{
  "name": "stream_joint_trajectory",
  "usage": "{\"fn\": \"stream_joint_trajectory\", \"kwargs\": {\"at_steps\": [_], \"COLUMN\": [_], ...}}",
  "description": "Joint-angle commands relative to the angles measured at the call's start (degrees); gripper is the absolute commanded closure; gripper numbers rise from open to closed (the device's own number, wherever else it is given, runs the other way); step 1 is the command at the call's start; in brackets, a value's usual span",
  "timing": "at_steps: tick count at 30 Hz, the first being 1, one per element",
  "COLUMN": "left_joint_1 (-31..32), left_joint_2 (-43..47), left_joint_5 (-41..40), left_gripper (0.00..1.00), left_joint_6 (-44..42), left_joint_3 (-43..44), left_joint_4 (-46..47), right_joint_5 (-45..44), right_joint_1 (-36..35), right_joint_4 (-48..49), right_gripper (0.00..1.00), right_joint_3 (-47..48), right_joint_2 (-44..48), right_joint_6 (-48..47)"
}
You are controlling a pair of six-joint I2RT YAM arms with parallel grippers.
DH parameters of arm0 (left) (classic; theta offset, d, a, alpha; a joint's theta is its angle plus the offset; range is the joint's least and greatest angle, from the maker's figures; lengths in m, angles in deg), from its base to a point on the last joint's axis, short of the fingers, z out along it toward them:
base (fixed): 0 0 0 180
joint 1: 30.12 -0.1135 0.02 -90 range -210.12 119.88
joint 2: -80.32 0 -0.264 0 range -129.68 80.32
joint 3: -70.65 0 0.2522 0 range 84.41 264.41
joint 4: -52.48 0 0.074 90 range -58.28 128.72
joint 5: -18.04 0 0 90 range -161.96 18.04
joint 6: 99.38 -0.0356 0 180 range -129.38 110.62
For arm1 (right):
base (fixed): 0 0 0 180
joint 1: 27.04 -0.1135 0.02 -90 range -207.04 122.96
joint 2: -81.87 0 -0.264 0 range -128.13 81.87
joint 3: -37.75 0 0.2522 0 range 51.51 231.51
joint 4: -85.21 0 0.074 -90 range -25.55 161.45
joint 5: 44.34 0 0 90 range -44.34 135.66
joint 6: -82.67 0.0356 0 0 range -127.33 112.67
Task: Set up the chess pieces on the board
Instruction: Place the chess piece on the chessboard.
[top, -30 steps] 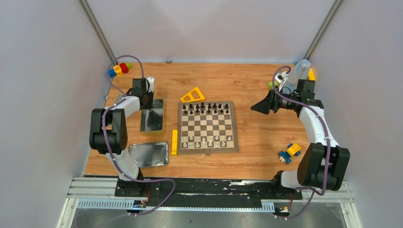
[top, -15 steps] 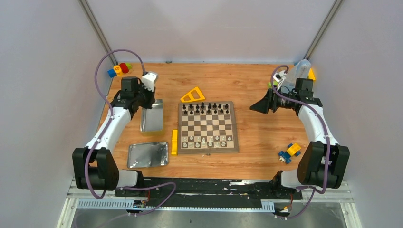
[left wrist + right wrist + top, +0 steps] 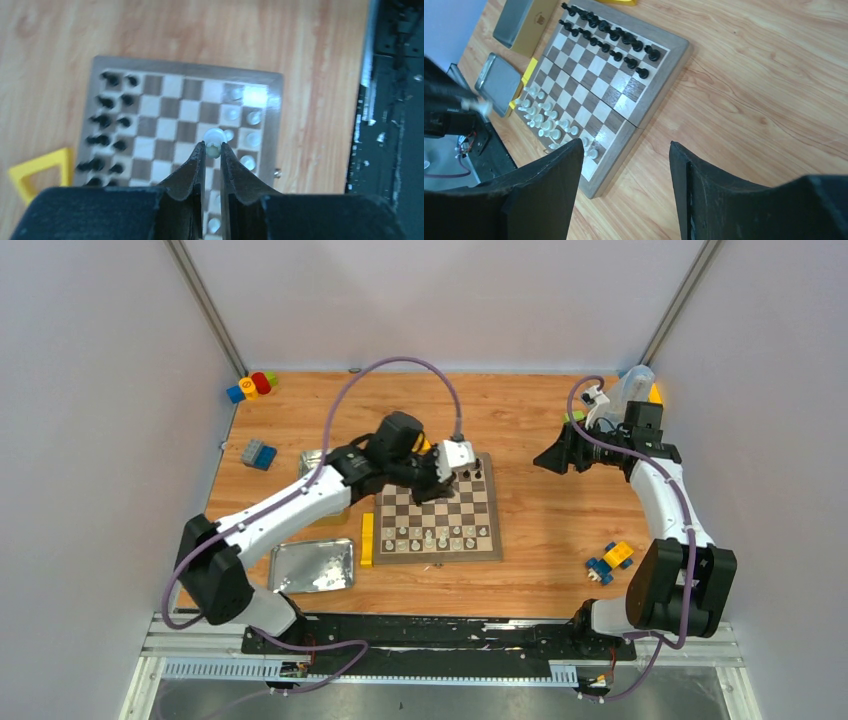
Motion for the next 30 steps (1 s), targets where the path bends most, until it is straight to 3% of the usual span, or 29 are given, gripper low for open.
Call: {"fn": "stream_joint_trajectory", "kwargs": {"at_steps": [1, 9, 30], "left_joint_1": [7.1, 15.1, 16.6], "left_joint_2": [-6.9, -18.1, -24.9], "left_joint_5": [1.9, 0.9, -5.4], "left_gripper": [0.81, 0.82, 0.83], "left_joint_6": [-2.4, -2.4, -3.8], "left_joint_3": [3.6, 6.2, 5.9], "left_joint_4": [1.2, 5.9, 8.9], "right_joint_5": [-2.6, -1.4, 1.7], "right_joint_1": [1.4, 2.6, 2.6], "right_joint_4": [0.4, 0.4, -0.1], "right_gripper": [0.36, 0.36, 0.35], "right_joint_3": [2.3, 2.1, 2.3], "right_joint_2": [0.9, 0.7, -0.7], "right_joint_6": [-1.0, -1.0, -0.4]}}
